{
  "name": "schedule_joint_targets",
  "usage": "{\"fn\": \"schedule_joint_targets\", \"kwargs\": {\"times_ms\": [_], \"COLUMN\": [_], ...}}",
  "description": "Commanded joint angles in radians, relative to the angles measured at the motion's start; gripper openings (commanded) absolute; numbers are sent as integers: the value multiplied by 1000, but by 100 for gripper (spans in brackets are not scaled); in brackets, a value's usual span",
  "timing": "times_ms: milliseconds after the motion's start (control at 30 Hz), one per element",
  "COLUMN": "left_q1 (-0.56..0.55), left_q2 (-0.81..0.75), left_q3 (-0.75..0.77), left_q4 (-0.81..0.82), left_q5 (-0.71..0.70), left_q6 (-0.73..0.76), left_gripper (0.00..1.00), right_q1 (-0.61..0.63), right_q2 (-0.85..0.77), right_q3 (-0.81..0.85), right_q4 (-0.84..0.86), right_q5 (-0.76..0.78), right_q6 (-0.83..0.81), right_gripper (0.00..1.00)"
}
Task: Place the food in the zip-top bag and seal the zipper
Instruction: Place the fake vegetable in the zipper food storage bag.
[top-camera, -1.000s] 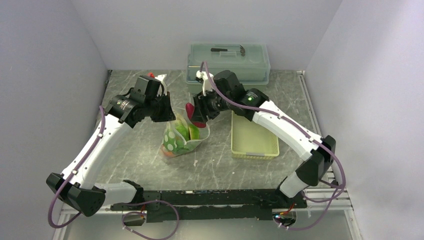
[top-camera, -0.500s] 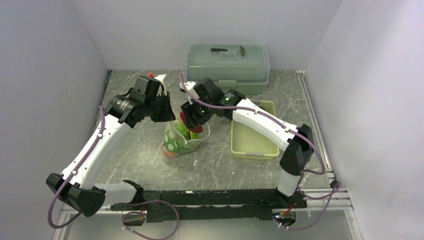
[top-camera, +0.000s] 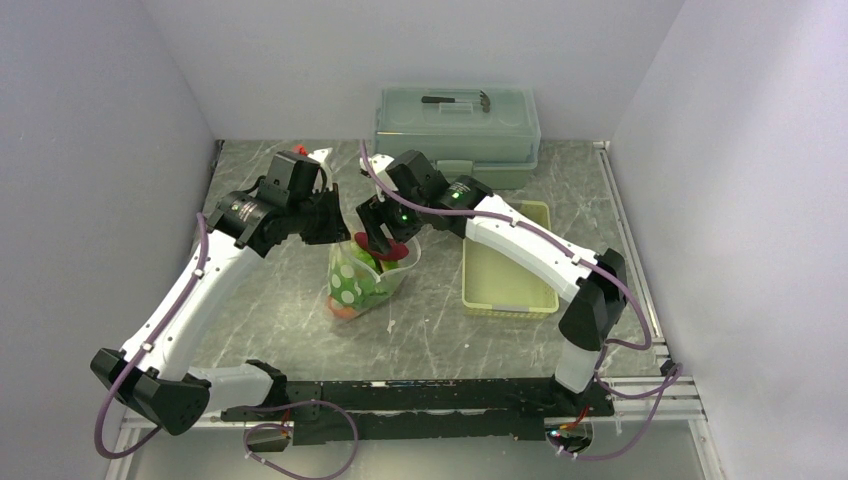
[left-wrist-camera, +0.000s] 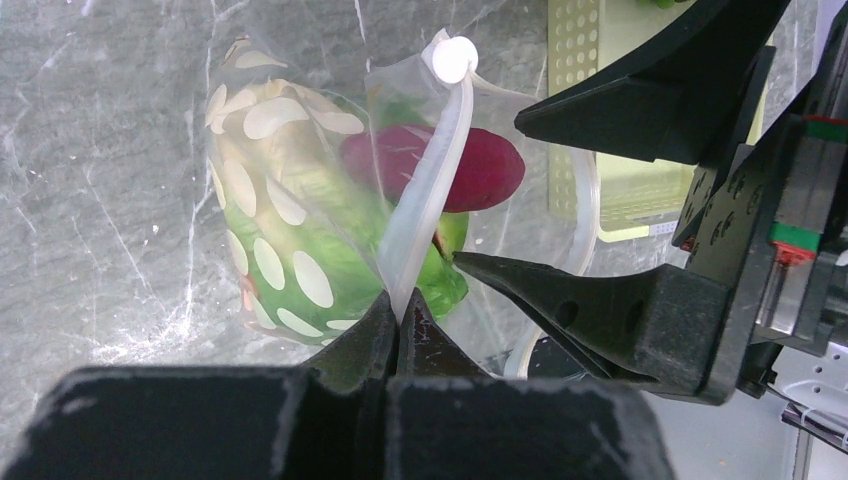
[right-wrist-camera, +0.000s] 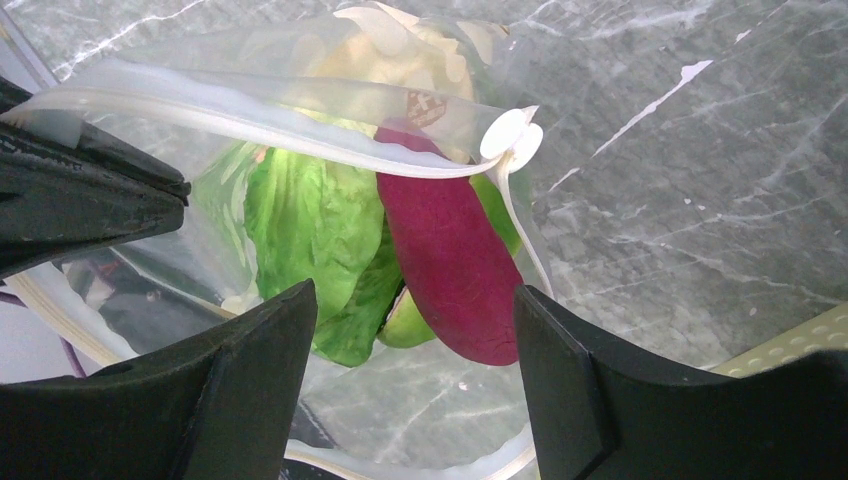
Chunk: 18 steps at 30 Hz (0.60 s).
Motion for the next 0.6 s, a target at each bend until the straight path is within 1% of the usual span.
{"fn": "schedule_joint_targets", "kwargs": {"times_ms": [0, 233, 267, 467, 567], "left_q1": [4, 4, 4, 4, 5], "left_q2": [-32, -29, -29, -27, -28], "left_q3": [12, 14, 14, 11, 13], "left_q4": [29, 29, 30, 30, 28], "left_q5": [-1, 1, 3, -3, -3], "left_q6": [-14, -13, -13, -10, -7], "left_gripper": [0, 0, 0, 0, 0], "right_q1": [3, 3, 3, -5, -23], "right_q2": [-67, -189, -207, -310, -353], "right_q3": [26, -44, -54, -116, -147], "right_q4": [52, 69, 68, 51, 43], "right_q5": [45, 149, 183, 343, 390], "right_q6": [13, 30, 30, 9, 0], "right_gripper": [75, 75, 76, 81, 84]}}
